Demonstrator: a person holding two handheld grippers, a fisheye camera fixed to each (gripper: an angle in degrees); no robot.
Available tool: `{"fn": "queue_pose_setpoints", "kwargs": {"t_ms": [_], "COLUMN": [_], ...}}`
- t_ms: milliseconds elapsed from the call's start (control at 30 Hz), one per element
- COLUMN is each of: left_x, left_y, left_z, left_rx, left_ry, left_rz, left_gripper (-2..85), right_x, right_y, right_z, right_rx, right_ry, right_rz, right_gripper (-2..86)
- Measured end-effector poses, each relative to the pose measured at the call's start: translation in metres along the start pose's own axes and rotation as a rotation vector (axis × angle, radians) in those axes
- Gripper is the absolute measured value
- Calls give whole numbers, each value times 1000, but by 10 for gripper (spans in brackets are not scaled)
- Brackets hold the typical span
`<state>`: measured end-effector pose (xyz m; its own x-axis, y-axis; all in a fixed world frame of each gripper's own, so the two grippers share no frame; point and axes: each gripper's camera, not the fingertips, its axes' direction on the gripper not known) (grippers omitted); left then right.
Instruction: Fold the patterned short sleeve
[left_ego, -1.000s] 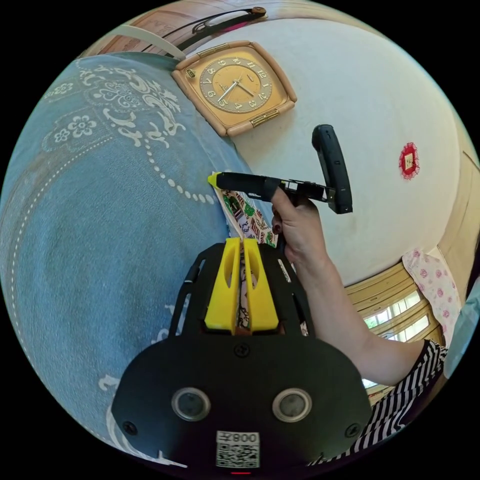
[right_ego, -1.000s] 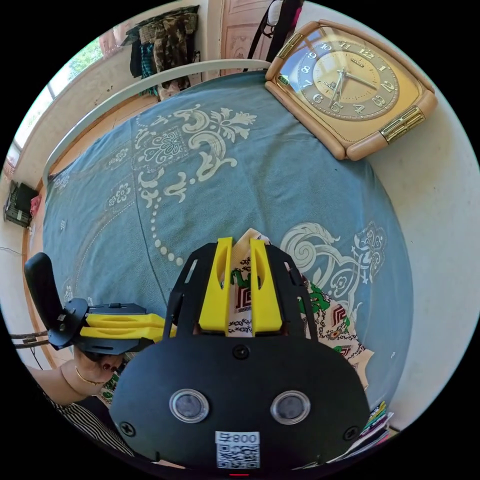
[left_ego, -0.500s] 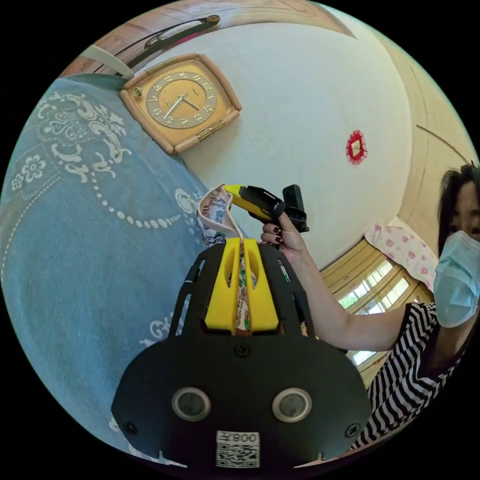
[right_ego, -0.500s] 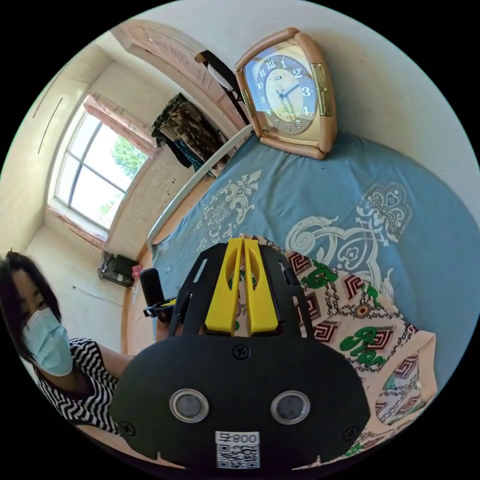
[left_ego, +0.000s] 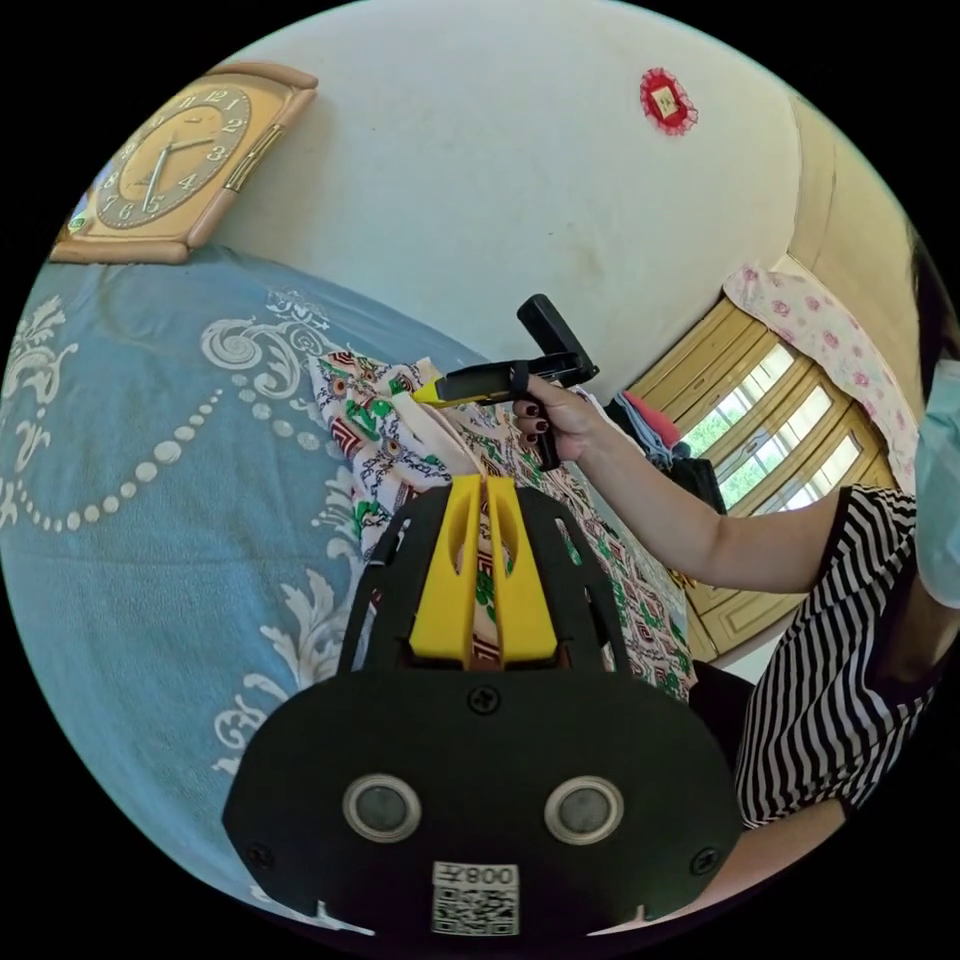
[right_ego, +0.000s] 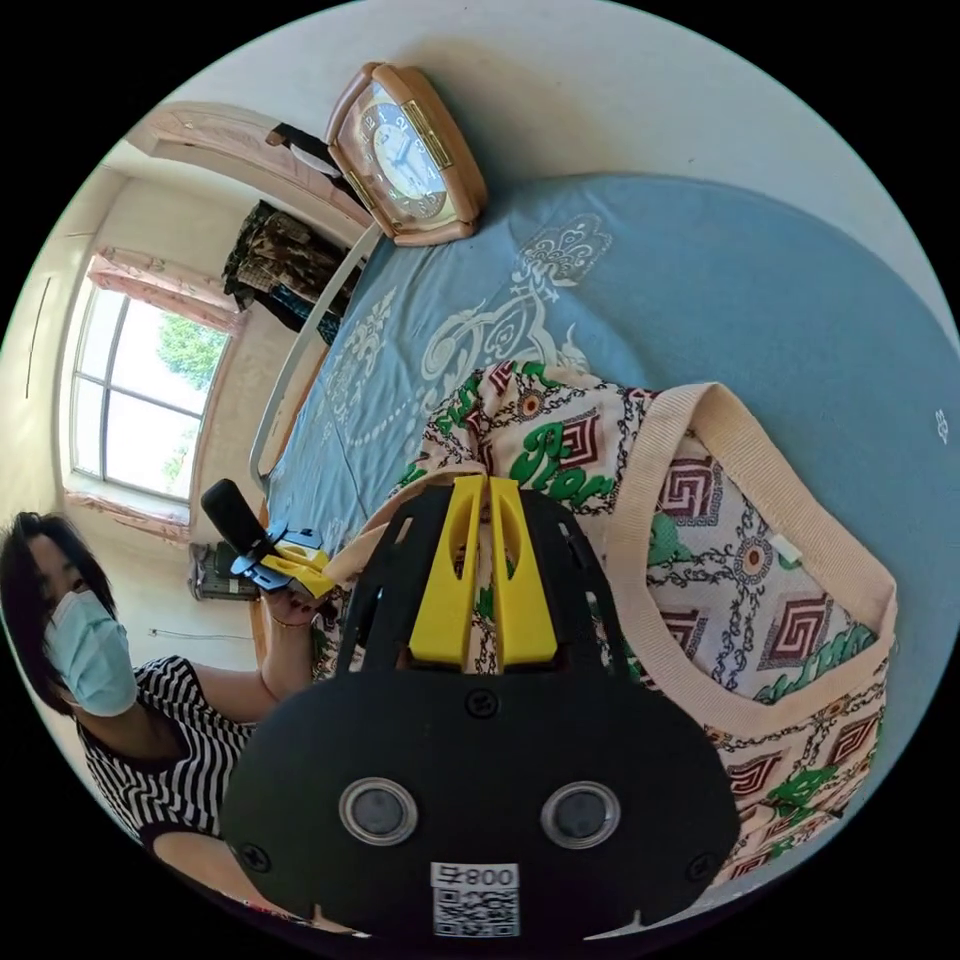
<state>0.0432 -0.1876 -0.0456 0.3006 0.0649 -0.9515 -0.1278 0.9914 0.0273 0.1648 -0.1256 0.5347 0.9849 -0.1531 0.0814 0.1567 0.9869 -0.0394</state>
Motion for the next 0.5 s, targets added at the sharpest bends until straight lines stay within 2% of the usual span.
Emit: {"fn": "queue_pose_setpoints", "kwargs": {"t_ms": [200, 500], "left_x": [8, 15], "left_y": [-15, -38], "left_z": [34, 76], "left_rx": [-99, -180], "left_ry": [-22, -67], "left_rz": [13, 37], "left_gripper": [24, 62], "right_x": [-13, -32], "right_y": [-2, -49], "right_z": [-13, 38], "right_rx": [68, -53], "right_ry": [138, 261], "right_rz": [-84, -164], "right_gripper": [30, 59]}}
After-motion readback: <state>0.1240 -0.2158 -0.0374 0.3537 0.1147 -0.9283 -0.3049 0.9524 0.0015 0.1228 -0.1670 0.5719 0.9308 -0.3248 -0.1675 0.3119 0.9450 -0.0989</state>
